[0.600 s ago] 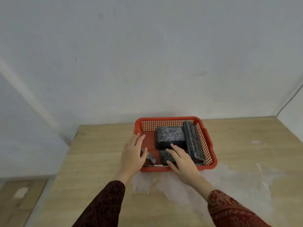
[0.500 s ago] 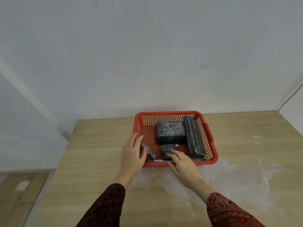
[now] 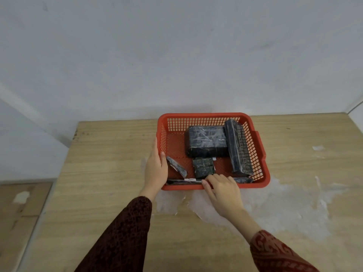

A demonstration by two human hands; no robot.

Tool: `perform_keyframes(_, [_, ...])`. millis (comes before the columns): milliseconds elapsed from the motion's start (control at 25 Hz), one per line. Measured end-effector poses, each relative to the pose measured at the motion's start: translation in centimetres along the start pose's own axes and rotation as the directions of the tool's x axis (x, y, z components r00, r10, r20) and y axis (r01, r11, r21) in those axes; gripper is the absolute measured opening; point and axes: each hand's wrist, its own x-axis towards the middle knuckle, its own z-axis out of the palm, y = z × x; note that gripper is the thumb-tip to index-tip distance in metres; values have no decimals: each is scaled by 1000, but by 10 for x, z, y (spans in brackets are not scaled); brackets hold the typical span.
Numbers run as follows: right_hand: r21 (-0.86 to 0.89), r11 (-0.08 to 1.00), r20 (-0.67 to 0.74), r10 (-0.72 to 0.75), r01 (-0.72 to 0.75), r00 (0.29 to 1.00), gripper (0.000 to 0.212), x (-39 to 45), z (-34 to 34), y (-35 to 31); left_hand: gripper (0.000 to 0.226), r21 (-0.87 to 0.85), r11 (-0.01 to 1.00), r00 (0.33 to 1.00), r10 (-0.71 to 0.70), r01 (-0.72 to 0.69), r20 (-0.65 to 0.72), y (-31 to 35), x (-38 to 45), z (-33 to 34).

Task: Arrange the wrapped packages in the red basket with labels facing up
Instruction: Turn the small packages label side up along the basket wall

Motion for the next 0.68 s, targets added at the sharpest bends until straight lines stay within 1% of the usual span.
perform_keyframes(80, [132,981,50,134,-139,990,24,20,-3,-5,55,-41,999,1000,4,-4,-8,-3,-1,2])
perform_keyframes(120, [158,966,70,198,-207,978,25,31,-3,-8,54,-48,999,1000,7,-8,-16,-5,-1,3])
perform_keyframes(160, [112,959,88,253,-262,964,35,43,-1,-11,53,-54,999,1000,6,-8,-22,-5,-1,3])
perform_keyframes(200, [35,949,130,308,-314,943,49,53,0,-14,53,-60,998,1000,-1,-1,-24,-6,0,3])
perform_keyframes(280, [-73,907,241,419,-414,875,76,69,6,-19,53,-63,998,1000,0,-2,-27,-7,0,3])
perform_keyframes(320, [-94,890,282,454,-446,845,85,75,10,-22,53,-63,998,1000,6,-7,-23,-7,0,3])
perform_keyframes(400, [-141,880,304,474,-453,827,96,83,17,-26,54,-61,998,1000,13,-14,-15,-7,-1,2])
perform_keyframes(480, [-177,879,307,477,-443,824,94,88,19,-28,55,-64,998,1000,13,-14,-16,-7,0,1])
perform_keyframes(560, [-141,878,332,477,-457,814,82,87,18,-27,55,-81,997,1000,1,-2,-17,-7,0,1])
perform_keyframes(600, [-84,880,339,466,-467,817,74,86,16,-24,55,-86,996,1000,-8,6,-17,-7,0,1])
perform_keyframes(680, [127,865,297,434,-486,850,55,81,7,-15,55,-93,996,1000,-14,12,-15,-7,-1,0])
